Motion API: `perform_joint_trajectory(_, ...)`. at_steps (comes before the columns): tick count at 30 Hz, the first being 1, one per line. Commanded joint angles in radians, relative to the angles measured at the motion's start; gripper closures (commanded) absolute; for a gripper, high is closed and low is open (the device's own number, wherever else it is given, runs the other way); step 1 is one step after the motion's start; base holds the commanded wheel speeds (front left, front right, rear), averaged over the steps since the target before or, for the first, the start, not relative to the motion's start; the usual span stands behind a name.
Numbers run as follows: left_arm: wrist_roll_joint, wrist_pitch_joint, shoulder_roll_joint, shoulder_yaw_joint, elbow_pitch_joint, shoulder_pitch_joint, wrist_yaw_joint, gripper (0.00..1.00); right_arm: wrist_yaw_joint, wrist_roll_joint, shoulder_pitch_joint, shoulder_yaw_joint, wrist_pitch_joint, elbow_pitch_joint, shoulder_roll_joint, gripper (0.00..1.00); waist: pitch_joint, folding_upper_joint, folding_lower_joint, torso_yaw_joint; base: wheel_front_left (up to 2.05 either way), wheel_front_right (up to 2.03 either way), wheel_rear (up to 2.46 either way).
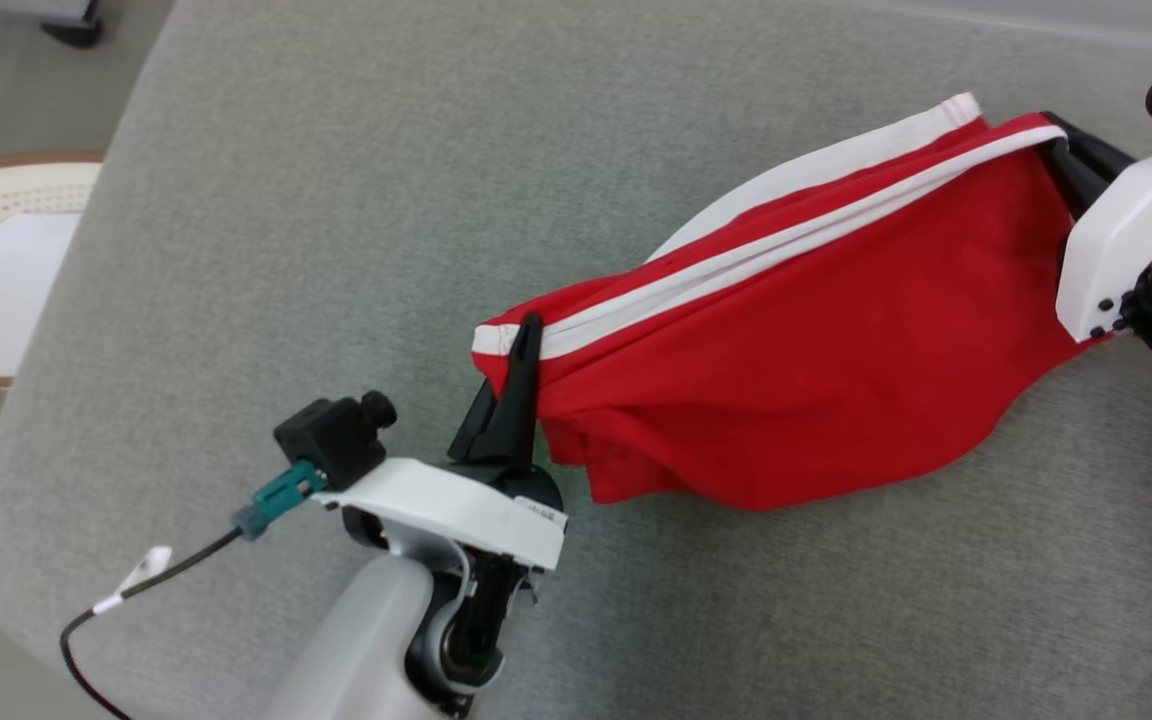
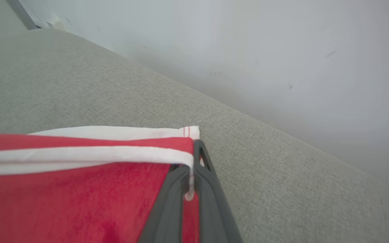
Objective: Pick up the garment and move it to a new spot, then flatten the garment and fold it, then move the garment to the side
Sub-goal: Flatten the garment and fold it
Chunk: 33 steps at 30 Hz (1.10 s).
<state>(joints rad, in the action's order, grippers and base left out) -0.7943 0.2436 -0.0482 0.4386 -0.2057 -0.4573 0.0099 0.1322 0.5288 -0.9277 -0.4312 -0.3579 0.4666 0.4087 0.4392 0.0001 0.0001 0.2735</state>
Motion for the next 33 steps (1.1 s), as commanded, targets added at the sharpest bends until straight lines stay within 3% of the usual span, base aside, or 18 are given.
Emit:
perform_joint_trajectory(1,-0.027,0.01,-0.006,0.012,-0.026,-0.03,0.002,1.0,-0.003,0.01,-0.037,-0.011,0.017,0.047,0.003,1.0,0.021,-0.0001,-0.0001,0.032,0.0,0.0,0.0)
perform_joint_trajectory(5,-0.065,0.019,-0.006,0.056,-0.103,-0.088,0.005,1.0,-0.003,0.025,-0.098,-0.064,0.067,0.172,-0.021,1.0,0.024,-0.0001,-0.0001,0.04,0.0,0.0,0.0)
perform_joint_trajectory(6,-0.076,0.02,-0.006,0.067,-0.122,-0.099,0.002,0.88,-0.003,0.03,-0.107,-0.078,0.083,0.195,-0.028,0.69,0.024,-0.0001,-0.0001,0.039,0.0,0.0,0.0)
perform_joint_trajectory(7,-0.078,0.02,-0.005,0.081,-0.143,-0.108,0.0,0.3,-0.003,0.037,-0.113,-0.092,0.098,0.218,-0.035,0.3,0.022,-0.0001,-0.0001,0.038,0.0,0.0,0.0)
perform_joint_trajectory(8,-0.074,0.019,-0.005,0.094,-0.165,-0.119,0.001,0.0,-0.003,0.046,-0.118,-0.106,0.118,0.235,-0.045,0.0,0.021,-0.0001,-0.0001,0.036,0.0,0.0,0.0)
perform_joint_trajectory(13,-0.068,0.02,-0.006,0.097,-0.213,-0.138,0.011,0.0,-0.003,0.062,-0.109,-0.151,0.247,0.295,-0.061,0.0,0.006,-0.0001,-0.0001,0.014,0.0,0.0,0.0)
perform_joint_trajectory(22,0.178,0.021,-0.076,-0.027,-0.139,-0.046,0.137,0.0,-0.003,0.038,-0.02,-0.116,0.54,0.252,-0.079,0.0,-0.048,-0.0001,-0.0001,-0.064,0.0,0.0,0.0)
perform_joint_trajectory(28,0.312,0.021,-0.141,-0.1,-0.028,0.032,0.206,0.0,-0.003,-0.001,0.09,-0.006,0.6,0.131,-0.079,0.0,-0.091,-0.0001,-0.0001,-0.13,0.0,0.0,0.0)
perform_joint_trajectory(33,0.415,0.021,-0.201,-0.105,0.048,0.064,0.236,0.0,-0.003,-0.055,0.23,0.113,0.595,-0.015,-0.103,0.0,-0.127,-0.0001,-0.0001,-0.188,0.0,0.0,0.0)
